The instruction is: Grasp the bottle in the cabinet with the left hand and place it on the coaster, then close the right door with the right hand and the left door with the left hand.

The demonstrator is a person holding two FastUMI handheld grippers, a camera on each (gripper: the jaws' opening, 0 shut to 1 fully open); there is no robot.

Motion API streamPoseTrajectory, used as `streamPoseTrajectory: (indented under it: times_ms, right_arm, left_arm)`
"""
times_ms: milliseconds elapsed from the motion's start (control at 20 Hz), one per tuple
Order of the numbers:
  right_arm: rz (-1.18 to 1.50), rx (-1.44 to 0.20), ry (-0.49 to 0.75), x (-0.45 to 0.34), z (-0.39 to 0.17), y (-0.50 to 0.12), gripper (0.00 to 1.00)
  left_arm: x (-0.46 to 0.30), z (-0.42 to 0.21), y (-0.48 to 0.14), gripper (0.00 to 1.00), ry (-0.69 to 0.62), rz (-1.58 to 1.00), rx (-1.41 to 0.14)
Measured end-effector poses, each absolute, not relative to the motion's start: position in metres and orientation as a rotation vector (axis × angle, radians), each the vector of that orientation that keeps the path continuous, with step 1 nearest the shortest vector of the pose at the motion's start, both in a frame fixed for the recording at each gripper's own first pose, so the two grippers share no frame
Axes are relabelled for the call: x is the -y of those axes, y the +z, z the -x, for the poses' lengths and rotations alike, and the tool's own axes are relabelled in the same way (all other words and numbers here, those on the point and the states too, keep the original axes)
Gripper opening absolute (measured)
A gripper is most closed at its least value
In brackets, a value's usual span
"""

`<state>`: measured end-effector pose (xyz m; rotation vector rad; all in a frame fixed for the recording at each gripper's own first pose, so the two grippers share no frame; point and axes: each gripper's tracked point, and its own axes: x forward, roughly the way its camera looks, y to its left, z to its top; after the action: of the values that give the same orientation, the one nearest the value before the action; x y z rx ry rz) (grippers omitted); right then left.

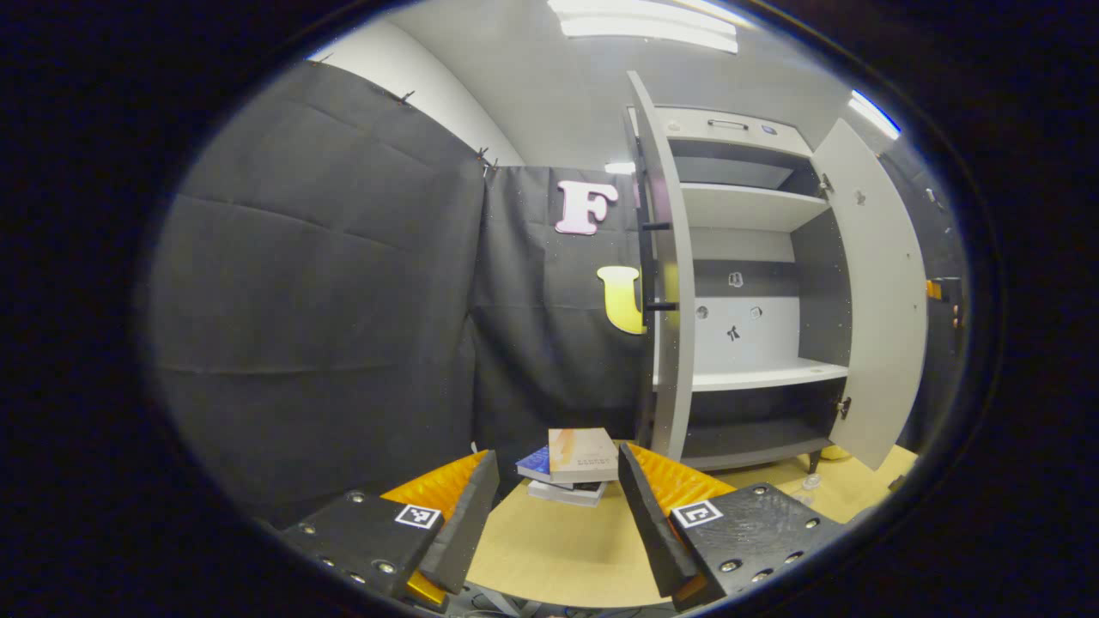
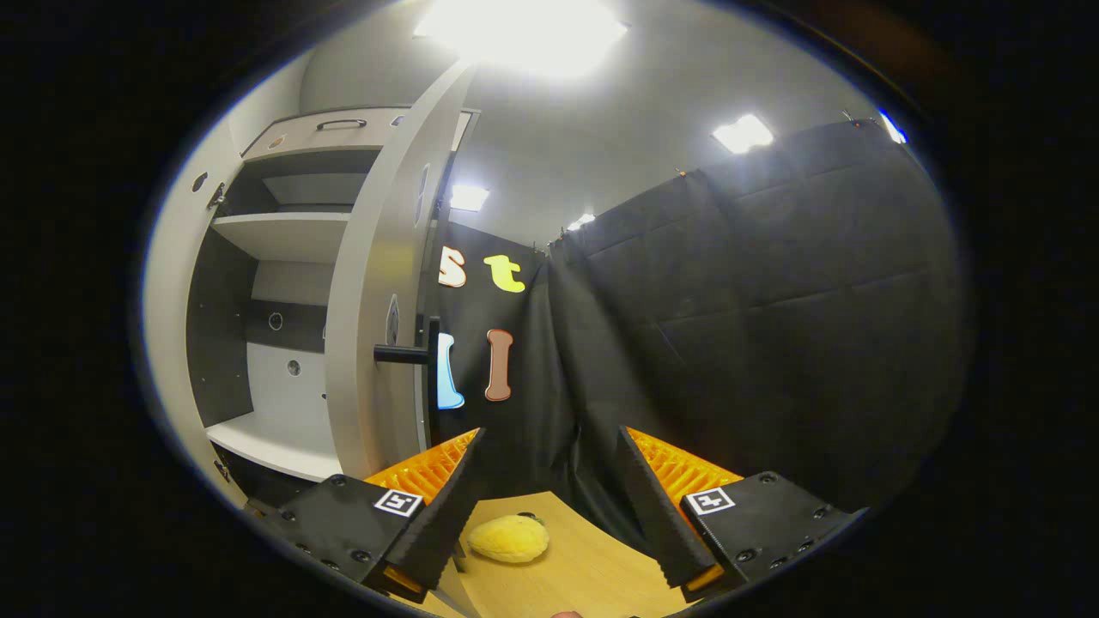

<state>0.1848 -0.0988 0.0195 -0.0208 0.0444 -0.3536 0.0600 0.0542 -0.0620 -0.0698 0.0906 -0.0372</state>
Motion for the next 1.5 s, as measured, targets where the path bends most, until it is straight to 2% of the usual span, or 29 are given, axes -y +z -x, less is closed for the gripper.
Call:
streamPoseTrajectory:
  times_ms: [100,150,250,300,400,600,650,700,750,850,900,950,1000,1100,1150,1200,1250,1500]
  right_arm:
    - [0.021,-0.046,-0.332,0.083,-0.185,0.021,0.92]
    - [0.021,-0.044,-0.317,0.075,-0.184,0.021,0.95]
    - [0.017,-0.038,-0.275,0.054,-0.186,0.022,0.95]
    - [0.017,-0.034,-0.256,0.042,-0.186,0.023,0.92]
    - [0.016,-0.023,-0.219,0.020,-0.191,0.024,0.95]
    - [-0.013,-0.020,-0.153,-0.018,-0.202,0.020,0.95]
    - [-0.024,-0.021,-0.140,-0.026,-0.206,0.019,0.92]
    - [-0.034,-0.023,-0.127,-0.035,-0.212,0.018,0.96]
    - [-0.039,-0.025,-0.112,-0.045,-0.219,0.016,0.92]
    - [-0.036,-0.029,-0.086,-0.063,-0.229,0.015,0.96]
    - [-0.030,-0.031,-0.076,-0.071,-0.232,0.015,0.92]
    - [-0.020,-0.032,-0.069,-0.078,-0.236,0.015,0.92]
    - [-0.004,-0.029,-0.068,-0.082,-0.238,0.015,0.96]
    - [0.030,-0.023,-0.079,-0.081,-0.238,0.016,0.92]
    - [0.034,-0.018,-0.072,-0.082,-0.237,0.017,0.95]
    - [0.023,-0.017,-0.056,-0.084,-0.234,0.017,0.96]
    - [0.010,-0.018,-0.039,-0.086,-0.229,0.016,0.92]
    - [0.007,-0.040,-0.016,-0.076,-0.199,0.002,0.96]
  left_arm:
    - [-0.055,-0.064,-0.061,0.88,-0.044,0.076,-0.088]
    - [-0.055,-0.065,-0.063,0.88,-0.049,0.075,-0.089]
    - [-0.053,-0.065,-0.065,0.87,-0.062,0.076,-0.092]
    - [-0.052,-0.067,-0.066,0.87,-0.068,0.079,-0.093]
    - [-0.054,-0.070,-0.068,0.87,-0.071,0.075,-0.090]
    - [-0.057,-0.071,-0.074,0.87,-0.072,0.076,-0.097]
    - [-0.059,-0.071,-0.076,0.87,-0.070,0.081,-0.099]
    - [-0.061,-0.070,-0.079,0.87,-0.066,0.083,-0.102]
    - [-0.069,-0.070,-0.080,0.87,-0.061,0.083,-0.105]
    - [-0.077,-0.068,-0.080,0.87,-0.053,0.078,-0.107]
    - [-0.080,-0.068,-0.079,0.88,-0.050,0.076,-0.106]
    - [-0.081,-0.067,-0.077,0.87,-0.047,0.075,-0.106]
    - [-0.082,-0.069,-0.075,0.87,-0.044,0.076,-0.105]
    - [-0.083,-0.075,-0.071,0.87,-0.043,0.086,-0.108]
    - [-0.084,-0.079,-0.071,0.82,-0.044,0.095,-0.114]
    - [-0.083,-0.084,-0.067,0.82,-0.045,0.101,-0.118]
    - [-0.084,-0.090,-0.060,0.87,-0.047,0.106,-0.109]
    - [-0.080,-0.130,-0.017,0.88,-0.073,0.123,-0.061]
